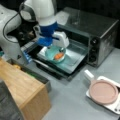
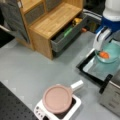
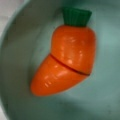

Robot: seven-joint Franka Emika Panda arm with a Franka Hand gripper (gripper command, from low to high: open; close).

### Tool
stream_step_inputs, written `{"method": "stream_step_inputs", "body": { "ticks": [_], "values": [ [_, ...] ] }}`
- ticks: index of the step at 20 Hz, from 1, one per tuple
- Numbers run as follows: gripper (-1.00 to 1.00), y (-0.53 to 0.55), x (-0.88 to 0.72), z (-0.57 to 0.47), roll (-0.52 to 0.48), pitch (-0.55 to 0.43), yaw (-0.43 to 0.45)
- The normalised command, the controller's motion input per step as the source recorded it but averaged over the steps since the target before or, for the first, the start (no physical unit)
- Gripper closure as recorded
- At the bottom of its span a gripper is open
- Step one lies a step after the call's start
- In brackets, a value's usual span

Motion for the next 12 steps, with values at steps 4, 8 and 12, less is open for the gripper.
{"method": "stream_step_inputs", "body": {
  "ticks": [4,8,12],
  "values": [
    [-1.00,0.05,-0.07,-0.04,-0.050,-0.110,0.293],
    [-1.00,-0.11,-0.06,0.08,0.018,-0.098,0.524],
    [-1.00,-0.17,0.01,0.07,0.053,-0.048,0.552]
  ]
}}
